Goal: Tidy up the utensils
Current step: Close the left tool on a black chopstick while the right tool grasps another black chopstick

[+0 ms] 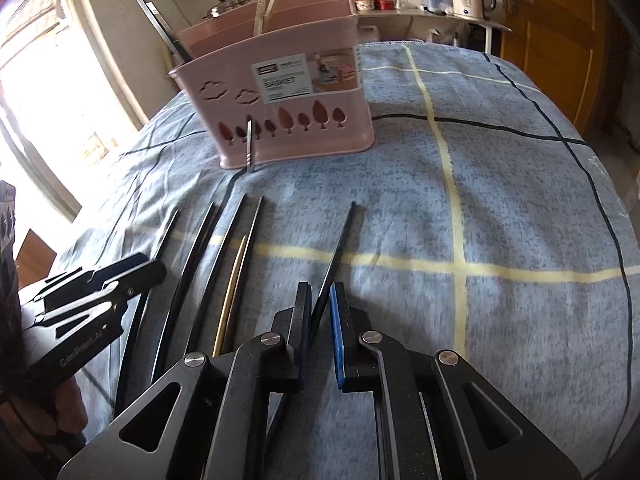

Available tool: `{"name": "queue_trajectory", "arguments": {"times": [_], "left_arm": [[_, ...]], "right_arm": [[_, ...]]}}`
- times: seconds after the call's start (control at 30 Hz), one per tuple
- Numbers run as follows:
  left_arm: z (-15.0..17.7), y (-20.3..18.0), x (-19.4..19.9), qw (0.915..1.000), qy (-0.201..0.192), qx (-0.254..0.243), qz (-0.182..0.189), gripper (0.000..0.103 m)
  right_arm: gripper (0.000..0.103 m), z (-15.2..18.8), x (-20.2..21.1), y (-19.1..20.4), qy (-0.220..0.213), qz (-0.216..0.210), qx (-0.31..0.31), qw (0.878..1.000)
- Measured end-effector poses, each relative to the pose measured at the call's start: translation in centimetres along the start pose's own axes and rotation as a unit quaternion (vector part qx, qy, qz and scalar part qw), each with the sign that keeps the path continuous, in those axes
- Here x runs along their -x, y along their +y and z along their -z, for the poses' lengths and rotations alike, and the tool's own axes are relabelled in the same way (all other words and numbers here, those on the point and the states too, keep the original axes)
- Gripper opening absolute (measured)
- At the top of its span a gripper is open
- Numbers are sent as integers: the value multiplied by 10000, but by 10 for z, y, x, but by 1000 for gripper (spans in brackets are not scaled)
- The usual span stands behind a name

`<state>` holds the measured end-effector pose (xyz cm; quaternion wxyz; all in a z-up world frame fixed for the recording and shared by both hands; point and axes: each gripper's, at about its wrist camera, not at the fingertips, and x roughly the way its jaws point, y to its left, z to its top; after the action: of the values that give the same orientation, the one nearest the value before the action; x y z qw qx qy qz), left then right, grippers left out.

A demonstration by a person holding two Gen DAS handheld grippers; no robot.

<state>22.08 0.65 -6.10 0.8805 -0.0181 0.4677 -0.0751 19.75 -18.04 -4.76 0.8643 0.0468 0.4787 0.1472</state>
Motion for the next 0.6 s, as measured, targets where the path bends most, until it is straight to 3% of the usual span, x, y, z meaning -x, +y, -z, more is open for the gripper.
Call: {"name": "queue_trajectory", "arguments": {"times": [0.23,0.4,0.6], "left_arm": [[-14,-13,-13,9985,49,-461,-299,25],[-18,-17,-16,9983,47,-500,-307,7],[-26,-10,4,9995,-111,-282,51,4]], "right_arm": [[9,-18,-13,3,134,73,5,9999],[7,-19,-15,4,140,50,68,9999],[6,-21,1,2,0,-133,10,9999]]}}
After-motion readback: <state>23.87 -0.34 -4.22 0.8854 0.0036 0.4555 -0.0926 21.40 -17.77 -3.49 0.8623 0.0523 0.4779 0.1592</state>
